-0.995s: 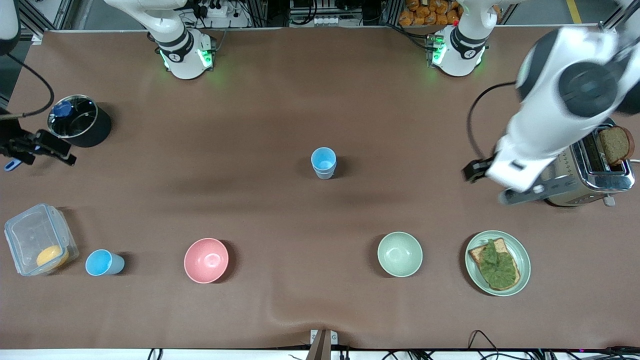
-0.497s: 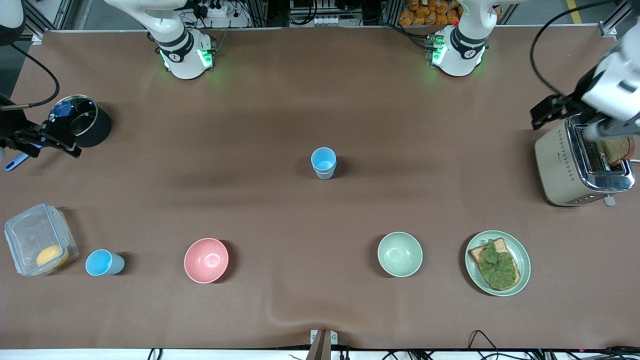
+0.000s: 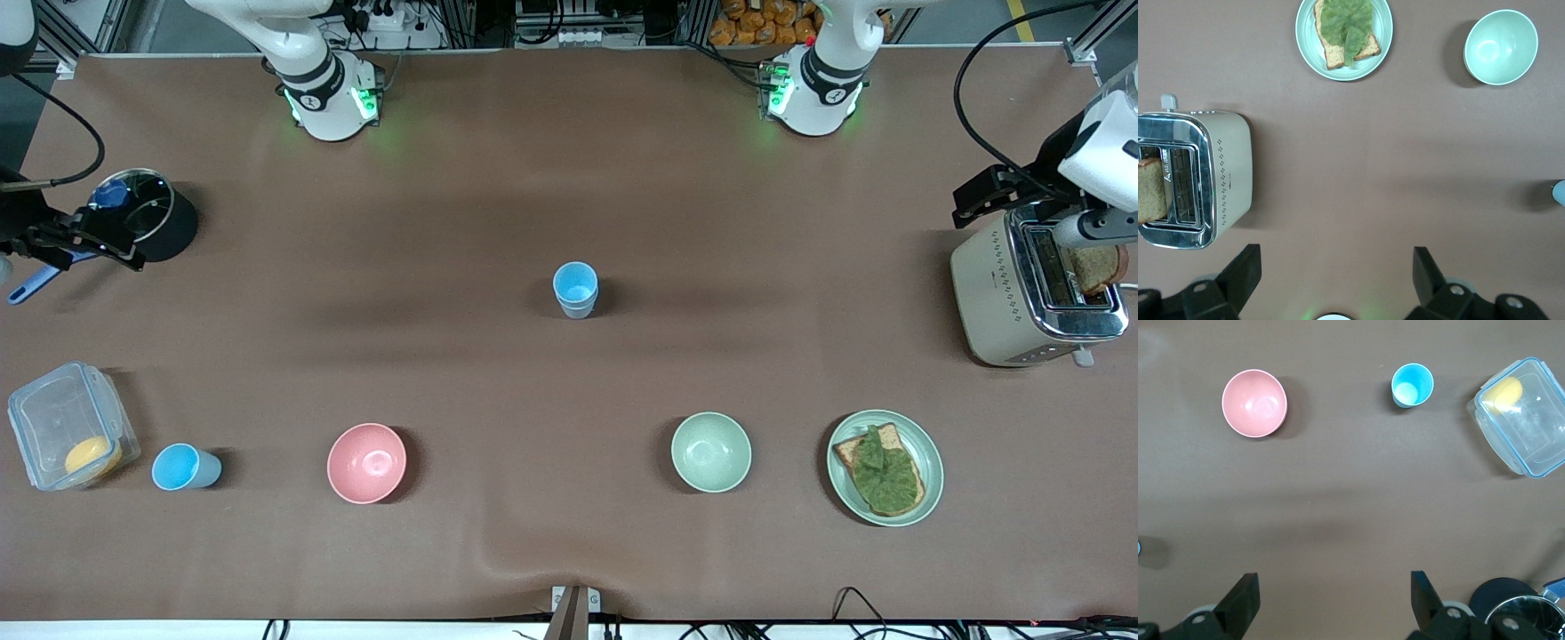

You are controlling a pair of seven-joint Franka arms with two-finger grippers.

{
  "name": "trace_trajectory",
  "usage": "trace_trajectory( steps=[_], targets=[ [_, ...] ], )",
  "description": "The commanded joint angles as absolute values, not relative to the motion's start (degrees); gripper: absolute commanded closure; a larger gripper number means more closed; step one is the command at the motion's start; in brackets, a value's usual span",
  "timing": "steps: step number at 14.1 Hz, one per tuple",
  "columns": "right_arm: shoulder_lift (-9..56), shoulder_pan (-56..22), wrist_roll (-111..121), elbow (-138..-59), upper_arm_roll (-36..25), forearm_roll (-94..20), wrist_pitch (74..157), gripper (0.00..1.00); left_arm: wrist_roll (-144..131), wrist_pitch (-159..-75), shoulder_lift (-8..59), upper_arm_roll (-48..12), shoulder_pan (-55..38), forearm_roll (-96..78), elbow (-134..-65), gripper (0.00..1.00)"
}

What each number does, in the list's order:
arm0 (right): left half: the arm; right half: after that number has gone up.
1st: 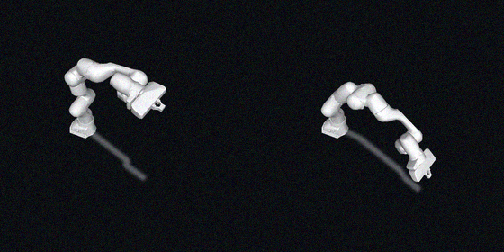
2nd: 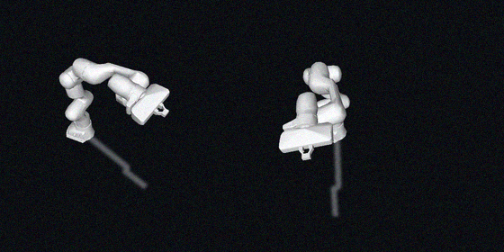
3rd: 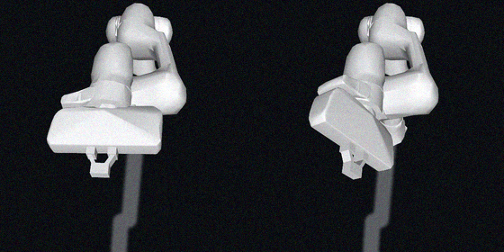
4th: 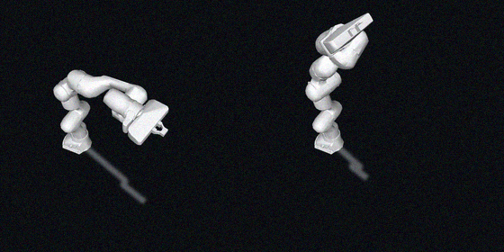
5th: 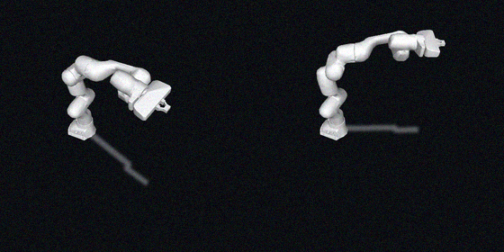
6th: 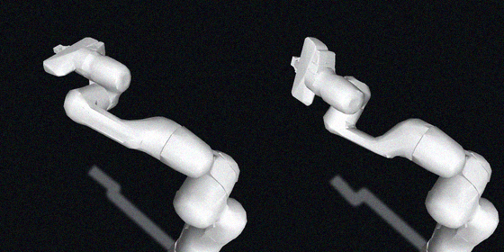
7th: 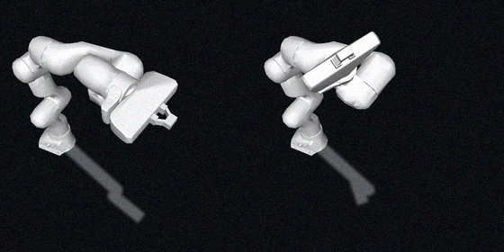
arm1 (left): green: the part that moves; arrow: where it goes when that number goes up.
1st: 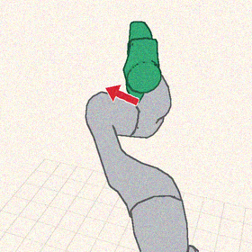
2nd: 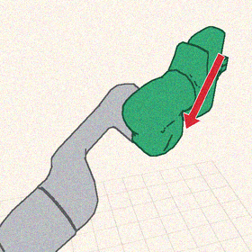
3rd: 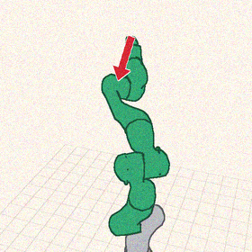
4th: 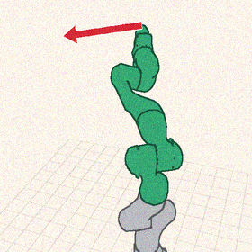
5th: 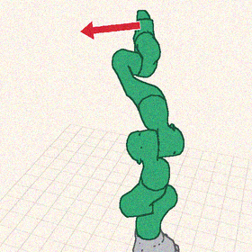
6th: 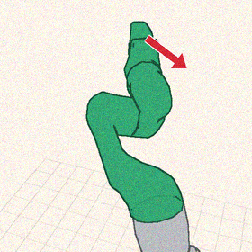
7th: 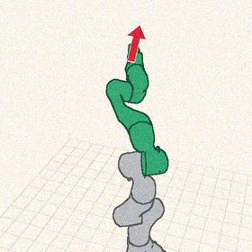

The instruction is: Stack blue cups with both arms

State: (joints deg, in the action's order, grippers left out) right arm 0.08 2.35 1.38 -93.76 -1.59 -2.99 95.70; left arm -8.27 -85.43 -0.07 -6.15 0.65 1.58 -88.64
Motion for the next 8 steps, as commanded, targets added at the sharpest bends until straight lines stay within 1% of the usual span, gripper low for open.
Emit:
trace_trajectory(
  steps=[1,8],
  targets=[
    [-0.53,2.28,1.41,-93.60,-1.67,-2.02,94.31,0.00,-6.94,-84.99,0.26,-6.06,0.35,0.70,-86.84,0.00],
    [-0.53,2.55,1.93,-93.52,-1.76,-1.93,93.78,0.00,-6.50,-84.99,-1.23,-7.29,0.44,0.62,-86.66,0.00]
  ],
)
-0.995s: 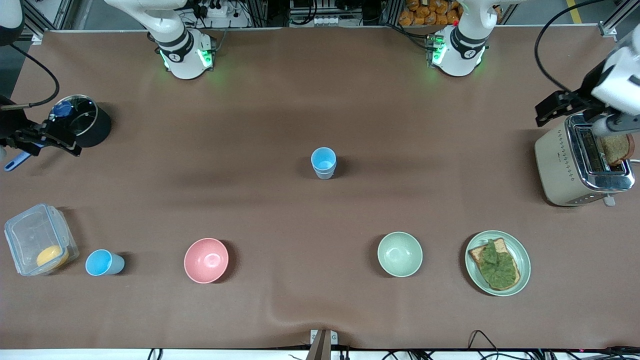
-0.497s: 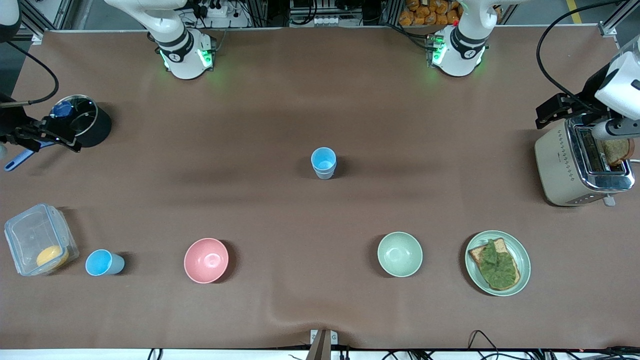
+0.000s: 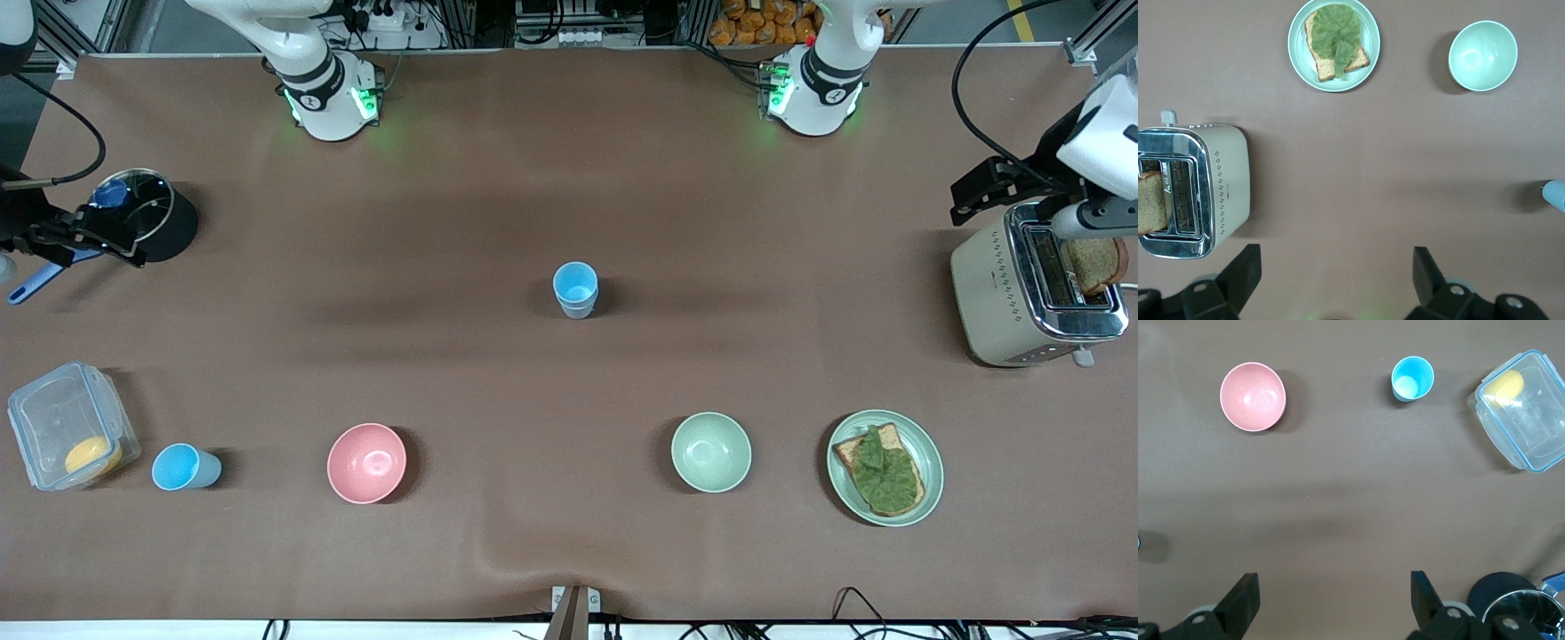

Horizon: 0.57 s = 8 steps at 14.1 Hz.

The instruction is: Stack blue cups with both arms

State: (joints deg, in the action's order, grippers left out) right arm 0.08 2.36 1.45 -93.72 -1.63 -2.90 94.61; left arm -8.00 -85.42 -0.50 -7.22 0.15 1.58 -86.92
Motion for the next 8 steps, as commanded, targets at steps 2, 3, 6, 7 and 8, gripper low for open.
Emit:
trace_trajectory(
  steps=[2,3,6,7,8],
  targets=[
    [-0.44,2.46,1.93,-93.52,-1.67,-1.93,93.95,0.00,-6.33,-84.99,-1.41,-7.12,0.79,1.05,-86.66,0.00],
    [-0.44,2.46,1.85,-93.52,-1.67,-1.93,93.87,0.00,-6.15,-84.99,-1.41,-7.03,0.88,0.88,-86.66,0.00],
    [-0.44,2.72,1.93,-93.52,-1.67,-2.02,93.87,0.00,-6.24,-84.90,-1.41,-7.21,0.79,0.70,-86.66,0.00],
    [-0.44,2.64,1.93,-93.52,-1.67,-2.02,93.87,0.00,-6.24,-84.47,-1.41,-7.21,0.79,0.70,-86.66,0.00],
    [-0.44,2.55,1.93,-93.52,-1.67,-1.93,93.87,0.00,-6.24,-84.46,-1.41,-7.21,0.79,0.70,-86.57,0.00]
  ],
)
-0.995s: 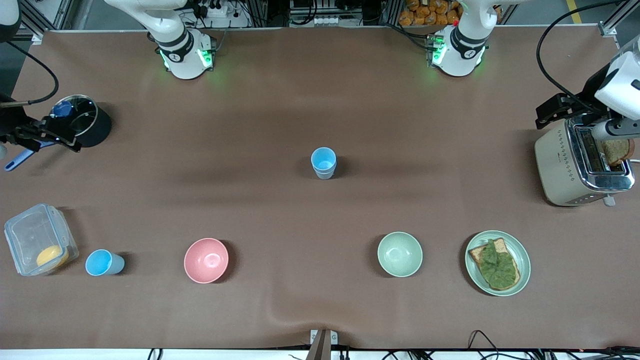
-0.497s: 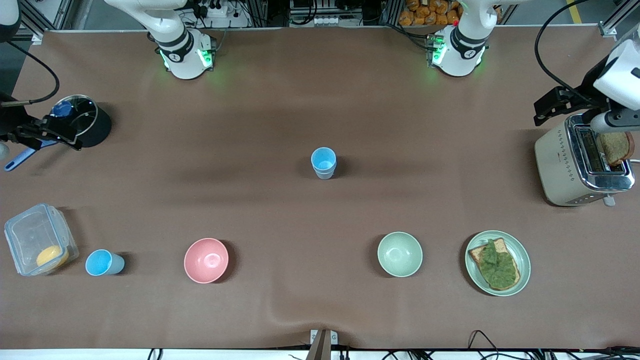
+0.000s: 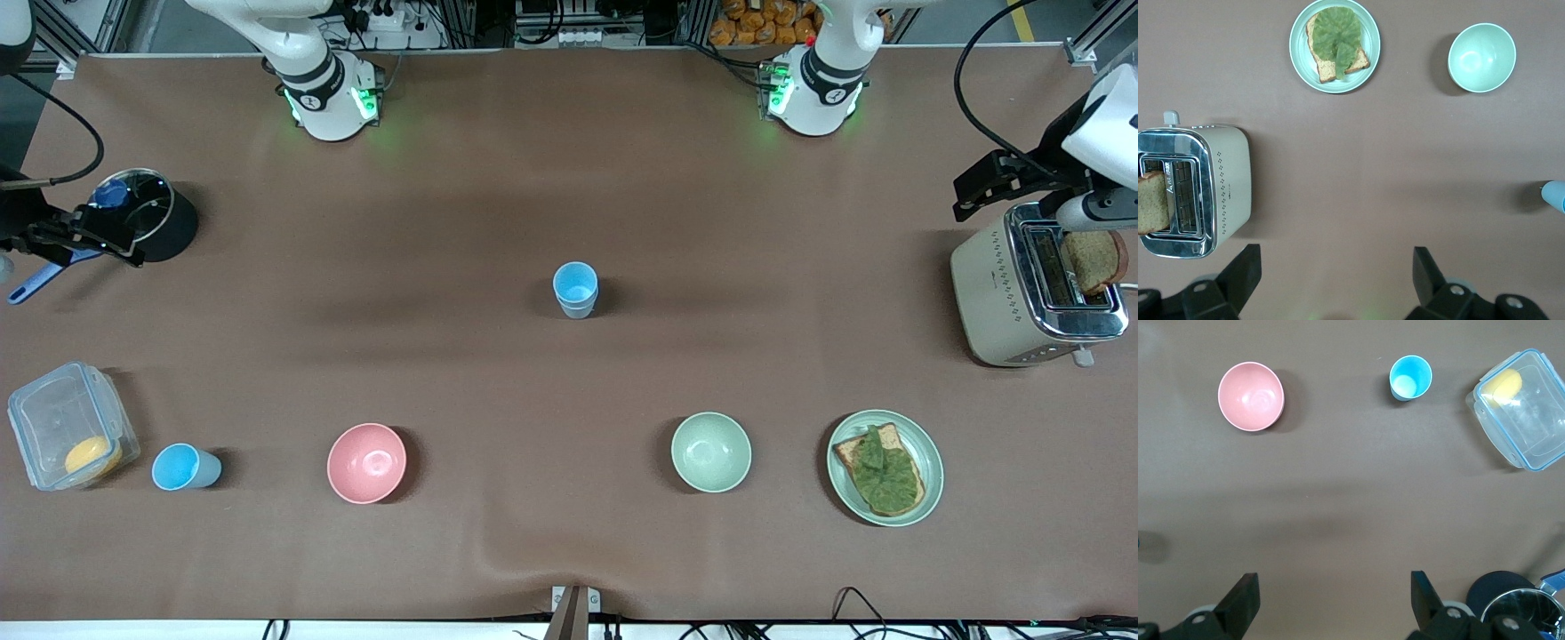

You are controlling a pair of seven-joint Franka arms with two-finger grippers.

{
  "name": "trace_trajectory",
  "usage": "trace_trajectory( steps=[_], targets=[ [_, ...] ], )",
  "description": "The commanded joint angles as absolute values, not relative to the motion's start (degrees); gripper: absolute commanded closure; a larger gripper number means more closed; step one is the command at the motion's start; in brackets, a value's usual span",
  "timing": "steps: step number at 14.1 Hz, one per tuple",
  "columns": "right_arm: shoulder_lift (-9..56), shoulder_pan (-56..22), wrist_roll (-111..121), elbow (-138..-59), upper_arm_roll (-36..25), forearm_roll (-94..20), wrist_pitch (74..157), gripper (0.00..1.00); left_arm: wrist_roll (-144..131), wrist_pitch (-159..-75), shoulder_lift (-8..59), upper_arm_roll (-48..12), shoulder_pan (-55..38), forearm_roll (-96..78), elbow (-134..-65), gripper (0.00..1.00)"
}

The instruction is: Stack blue cups with both arms

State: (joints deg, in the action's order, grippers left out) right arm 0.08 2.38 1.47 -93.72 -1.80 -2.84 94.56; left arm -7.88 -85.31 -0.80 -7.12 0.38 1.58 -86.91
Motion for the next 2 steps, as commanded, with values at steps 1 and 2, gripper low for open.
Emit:
trace_trajectory(
  steps=[1,2],
  targets=[
    [-0.44,2.55,1.93,-93.52,-1.67,-1.93,93.87,0.00,-6.24,-84.46,-1.41,-7.29,0.79,0.53,-86.57,0.00],
    [-0.44,2.55,1.93,-93.52,-1.67,-2.02,93.87,0.00,-6.33,-84.46,-1.41,-7.38,0.70,0.53,-86.57,0.00]
  ],
)
